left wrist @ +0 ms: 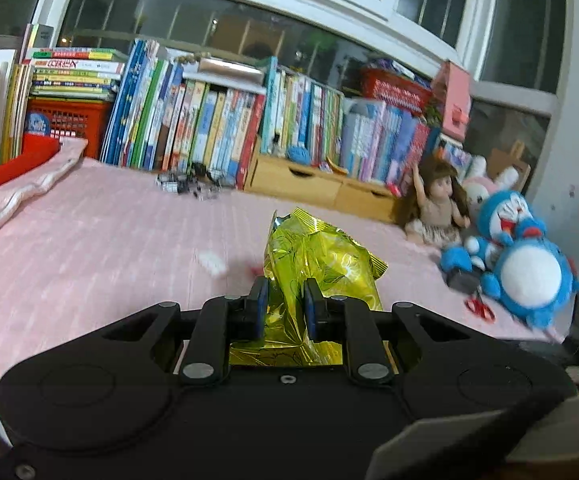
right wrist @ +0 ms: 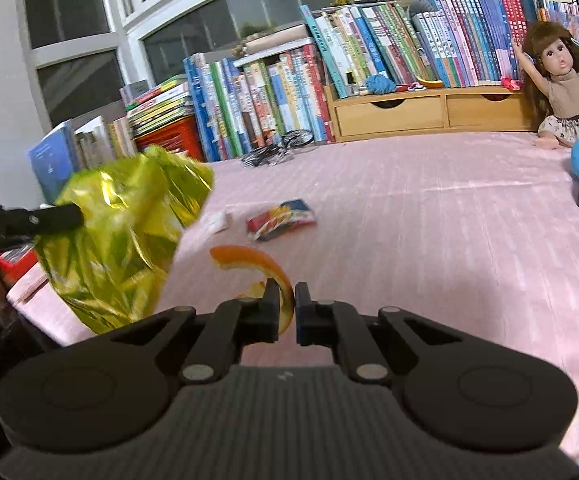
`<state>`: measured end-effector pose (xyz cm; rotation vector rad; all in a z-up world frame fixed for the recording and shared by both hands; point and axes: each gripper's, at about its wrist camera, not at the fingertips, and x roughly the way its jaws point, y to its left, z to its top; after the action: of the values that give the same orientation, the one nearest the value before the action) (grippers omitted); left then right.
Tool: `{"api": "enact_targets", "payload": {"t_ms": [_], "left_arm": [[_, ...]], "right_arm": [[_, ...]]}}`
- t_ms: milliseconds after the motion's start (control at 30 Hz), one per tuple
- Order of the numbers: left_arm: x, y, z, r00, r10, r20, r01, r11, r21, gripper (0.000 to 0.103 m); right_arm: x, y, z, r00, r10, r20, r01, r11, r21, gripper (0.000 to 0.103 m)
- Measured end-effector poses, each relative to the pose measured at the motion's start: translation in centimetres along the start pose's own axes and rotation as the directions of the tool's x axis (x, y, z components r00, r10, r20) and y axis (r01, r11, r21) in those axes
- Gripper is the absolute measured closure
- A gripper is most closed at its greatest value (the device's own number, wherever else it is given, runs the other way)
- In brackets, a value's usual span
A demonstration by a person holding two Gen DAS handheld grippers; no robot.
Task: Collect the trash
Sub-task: 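Hold the gold foil bag with the left gripper while the right gripper grasps the orange peel, then lower both held items into the black trash bag and open both grippers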
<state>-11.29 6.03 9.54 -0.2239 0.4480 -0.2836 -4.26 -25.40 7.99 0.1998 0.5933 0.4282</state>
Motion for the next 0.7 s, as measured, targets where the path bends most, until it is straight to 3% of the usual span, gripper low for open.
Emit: {"api": "enact_targets", "payload": {"t_ms": [433,700], "left_arm": [[-5.2,-1.1,-6.4,0.990,0.019,-0.140,-0.013,0.999,0.045,0.085],[-6.1,-2.0,-10.1,0.967,0.019,-0.255,-0.001,0.997,0.072,0.085]], "right_arm": [[-4.5,2.9,-5.5,0.997,0.000,-0.073,-0.004,0.999,-0.050,0.092],[-5.4,4.0,-9.0,0.988,0.008,-0.154,-0.016,0.999,-0.047,0.092]]}}
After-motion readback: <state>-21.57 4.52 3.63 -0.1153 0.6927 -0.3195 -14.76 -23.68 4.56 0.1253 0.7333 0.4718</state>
